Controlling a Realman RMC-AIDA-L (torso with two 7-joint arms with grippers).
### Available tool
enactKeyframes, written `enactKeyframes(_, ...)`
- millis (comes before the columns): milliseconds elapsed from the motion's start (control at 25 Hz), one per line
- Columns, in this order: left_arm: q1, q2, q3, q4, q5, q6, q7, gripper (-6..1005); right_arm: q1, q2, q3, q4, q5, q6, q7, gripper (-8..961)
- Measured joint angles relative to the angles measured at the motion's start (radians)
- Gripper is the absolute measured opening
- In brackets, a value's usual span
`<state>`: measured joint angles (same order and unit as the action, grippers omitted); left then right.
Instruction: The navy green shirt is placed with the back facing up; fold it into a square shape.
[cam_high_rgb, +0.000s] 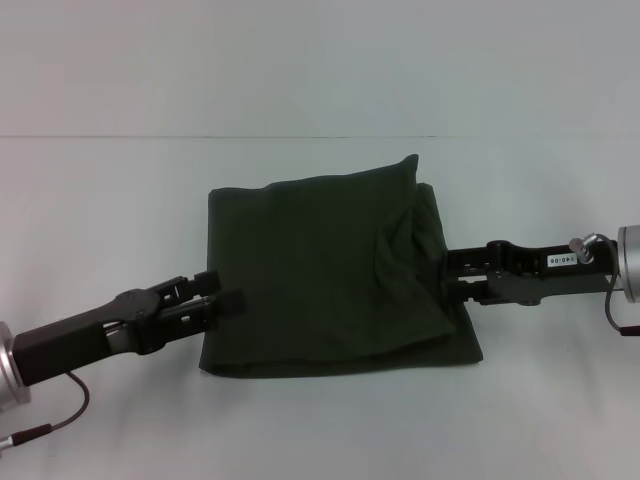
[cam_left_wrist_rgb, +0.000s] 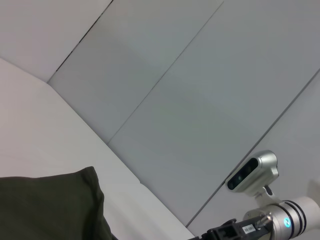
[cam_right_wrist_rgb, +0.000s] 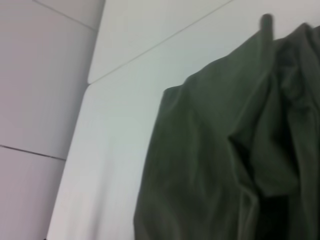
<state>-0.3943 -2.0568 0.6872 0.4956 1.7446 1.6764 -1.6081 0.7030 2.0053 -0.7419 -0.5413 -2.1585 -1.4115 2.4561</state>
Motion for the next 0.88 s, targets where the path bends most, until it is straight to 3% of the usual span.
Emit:
enactKeyframes(560, -0.01, 0.004, 0.001, 0.002, 0.001, -0.004, 0.001, 918, 0.016, 0.015, -0.019, 0.05, 0.0, 0.05, 0.005, 734)
enactKeyframes(880, -0.011, 0.005, 0.0, 0.003, 0.001, -0.005, 0.001, 918, 0.017, 0.017, -0.046, 0.041, 0.0, 0.058, -0.014, 581)
